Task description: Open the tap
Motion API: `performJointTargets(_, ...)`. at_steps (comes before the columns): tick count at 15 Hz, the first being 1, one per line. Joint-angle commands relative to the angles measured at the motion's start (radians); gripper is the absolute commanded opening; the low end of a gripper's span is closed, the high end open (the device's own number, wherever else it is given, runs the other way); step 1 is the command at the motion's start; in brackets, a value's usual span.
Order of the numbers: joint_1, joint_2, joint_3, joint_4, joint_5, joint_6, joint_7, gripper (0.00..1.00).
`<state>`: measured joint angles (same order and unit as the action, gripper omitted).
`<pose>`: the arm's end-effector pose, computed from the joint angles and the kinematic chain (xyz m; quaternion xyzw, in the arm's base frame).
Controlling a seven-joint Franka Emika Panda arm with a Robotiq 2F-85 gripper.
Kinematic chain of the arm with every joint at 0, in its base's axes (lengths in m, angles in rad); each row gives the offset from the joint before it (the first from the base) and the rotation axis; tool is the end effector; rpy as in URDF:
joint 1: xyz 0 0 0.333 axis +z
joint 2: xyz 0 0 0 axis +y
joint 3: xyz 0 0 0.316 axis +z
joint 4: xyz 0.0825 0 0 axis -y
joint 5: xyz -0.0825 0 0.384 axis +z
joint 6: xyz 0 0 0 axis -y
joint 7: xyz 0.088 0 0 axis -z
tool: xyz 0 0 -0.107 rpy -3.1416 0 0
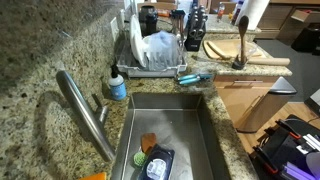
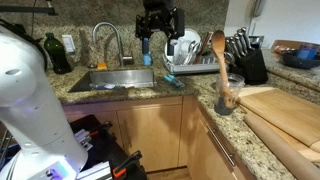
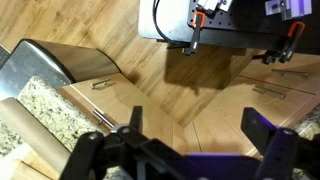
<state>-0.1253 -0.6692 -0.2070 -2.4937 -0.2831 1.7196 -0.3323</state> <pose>0.3127 -0.1418 0.4952 0.9942 0.0543 -0.0753 0.0543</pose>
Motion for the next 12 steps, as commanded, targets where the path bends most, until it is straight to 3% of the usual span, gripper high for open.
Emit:
performJointTargets(1, 0.006, 0.0, -0.004, 0.002, -0.002, -0.003, 0.003, 1.0)
performJointTargets(9, 0.006, 0.0, -0.004, 0.002, -0.002, -0.003, 0.003, 1.0)
performJointTargets(11, -0.003, 0.068, -0.021, 0.029, 0.036, -0.004, 0.052, 1.0)
performJointTargets(12, 0.018, 0.14, -0.01, 0.001, 0.058, 0.051, 0.092, 1.0)
